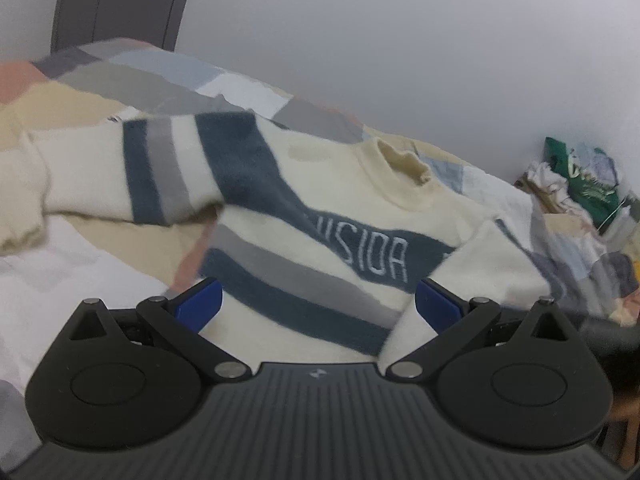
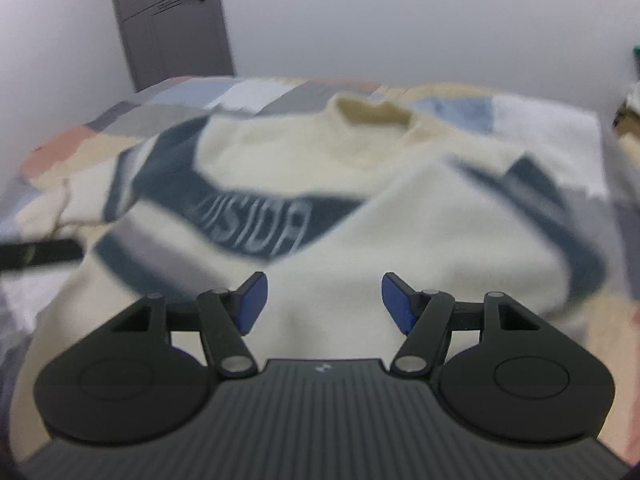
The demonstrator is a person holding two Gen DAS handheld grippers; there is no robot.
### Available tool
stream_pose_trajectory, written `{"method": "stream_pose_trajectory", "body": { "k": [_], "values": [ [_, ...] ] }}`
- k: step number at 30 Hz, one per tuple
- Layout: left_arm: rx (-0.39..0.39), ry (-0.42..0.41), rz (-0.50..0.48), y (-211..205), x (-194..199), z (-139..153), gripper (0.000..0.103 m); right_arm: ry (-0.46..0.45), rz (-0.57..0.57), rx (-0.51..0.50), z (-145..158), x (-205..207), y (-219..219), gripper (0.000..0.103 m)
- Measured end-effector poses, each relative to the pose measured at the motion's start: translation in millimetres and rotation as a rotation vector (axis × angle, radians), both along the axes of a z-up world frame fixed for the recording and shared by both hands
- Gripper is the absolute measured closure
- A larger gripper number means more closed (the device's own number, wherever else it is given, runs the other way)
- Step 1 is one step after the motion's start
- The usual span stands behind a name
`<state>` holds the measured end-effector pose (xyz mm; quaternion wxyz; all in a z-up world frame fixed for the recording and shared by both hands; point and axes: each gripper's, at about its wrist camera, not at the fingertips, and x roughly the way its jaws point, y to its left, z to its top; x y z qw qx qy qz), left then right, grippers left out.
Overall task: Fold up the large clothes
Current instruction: 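Grasp the other sleeve cuff with the left gripper and lift it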
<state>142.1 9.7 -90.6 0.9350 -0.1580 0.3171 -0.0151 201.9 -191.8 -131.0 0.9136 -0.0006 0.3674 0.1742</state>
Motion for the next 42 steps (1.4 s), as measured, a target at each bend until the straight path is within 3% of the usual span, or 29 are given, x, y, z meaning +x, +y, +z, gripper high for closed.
{"method": "stream_pose_trajectory", "body": {
  "k": [4,11,16,22,28,34,36,39,42],
  "values": [
    [0.014,0.009,0.03,3,-2,-2,0.0,0.073,0.025,-0.067,-34,-10,9,0.038],
    [0.074,0.02,0.077,10,1,-4,0.0,0.069,-0.001,-0.016,-31,-13,3,0.038],
    [0.143,-0.005,0.106,15,3,1,0.0,0.047,0.007,-0.057,-33,-22,8,0.038],
    [0.194,0.019,0.227,39,5,0,0.0,0.037,0.007,-0.064,-32,-28,8,0.038],
    [0.3,0.051,0.345,75,17,5,0.0,0.027,0.009,-0.059,-31,-31,7,0.038],
    [0.227,0.136,0.359,153,37,21,0.0,0.032,0.008,-0.03,-30,-30,8,0.037],
    [0.225,0.13,0.37,177,38,26,0.0,0.035,0.007,-0.018,-30,-29,7,0.037],
    [0.161,0.134,0.355,204,38,21,0.001,0.044,0.006,-0.003,-31,-28,5,0.037],
    [0.136,0.153,0.34,219,40,11,0.012,0.049,0.003,0.01,-33,-26,3,0.038]
  ]
}}
